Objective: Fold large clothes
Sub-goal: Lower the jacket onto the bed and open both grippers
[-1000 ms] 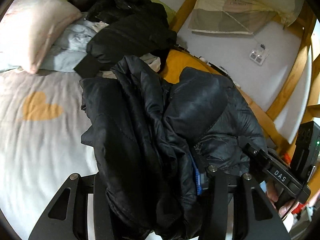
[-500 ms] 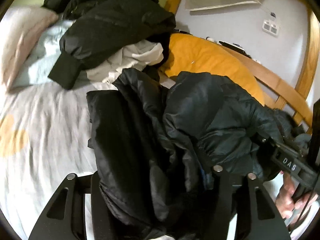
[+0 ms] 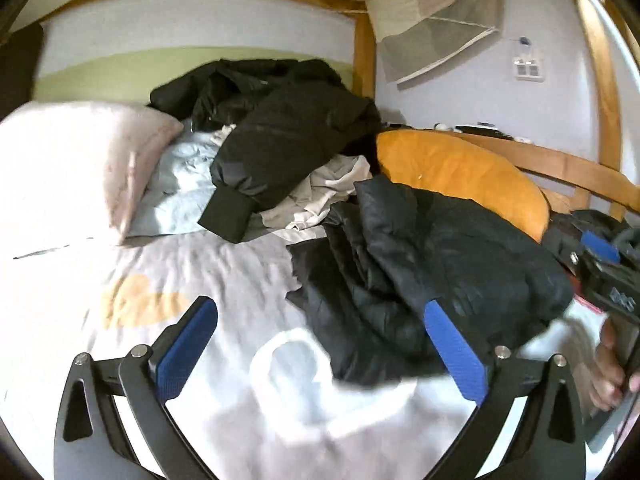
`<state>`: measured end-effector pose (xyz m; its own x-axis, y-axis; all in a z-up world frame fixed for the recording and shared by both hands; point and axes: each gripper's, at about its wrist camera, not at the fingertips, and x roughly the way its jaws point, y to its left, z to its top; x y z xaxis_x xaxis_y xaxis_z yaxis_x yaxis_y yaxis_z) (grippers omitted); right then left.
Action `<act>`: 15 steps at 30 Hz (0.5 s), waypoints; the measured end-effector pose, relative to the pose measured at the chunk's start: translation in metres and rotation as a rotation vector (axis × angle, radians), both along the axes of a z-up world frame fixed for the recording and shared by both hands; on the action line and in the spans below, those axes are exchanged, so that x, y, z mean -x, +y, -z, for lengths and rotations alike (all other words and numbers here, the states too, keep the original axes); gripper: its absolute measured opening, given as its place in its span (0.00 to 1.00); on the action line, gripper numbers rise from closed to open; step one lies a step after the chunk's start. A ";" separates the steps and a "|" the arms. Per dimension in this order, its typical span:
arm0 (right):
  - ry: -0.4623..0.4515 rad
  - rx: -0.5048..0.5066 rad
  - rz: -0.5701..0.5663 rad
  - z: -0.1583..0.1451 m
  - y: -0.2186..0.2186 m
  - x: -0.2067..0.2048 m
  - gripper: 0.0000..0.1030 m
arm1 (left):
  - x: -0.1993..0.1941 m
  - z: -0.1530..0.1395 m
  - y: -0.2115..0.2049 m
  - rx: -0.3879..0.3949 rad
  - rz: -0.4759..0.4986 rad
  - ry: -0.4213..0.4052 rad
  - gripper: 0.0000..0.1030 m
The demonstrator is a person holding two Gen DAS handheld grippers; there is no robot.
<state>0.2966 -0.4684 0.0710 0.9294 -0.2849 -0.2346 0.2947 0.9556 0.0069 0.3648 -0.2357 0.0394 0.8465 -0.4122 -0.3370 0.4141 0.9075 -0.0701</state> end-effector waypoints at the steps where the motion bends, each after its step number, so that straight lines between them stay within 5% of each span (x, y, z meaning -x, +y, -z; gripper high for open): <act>1: -0.019 0.016 0.022 -0.001 0.005 0.006 1.00 | 0.008 0.001 0.008 -0.003 0.003 -0.005 1.00; 8: -0.046 -0.001 -0.082 0.003 0.022 0.030 1.00 | 0.045 -0.007 0.026 -0.010 -0.064 -0.151 1.00; 15: -0.073 0.082 -0.092 0.006 0.041 0.038 1.00 | 0.053 -0.009 0.020 -0.037 -0.085 -0.200 1.00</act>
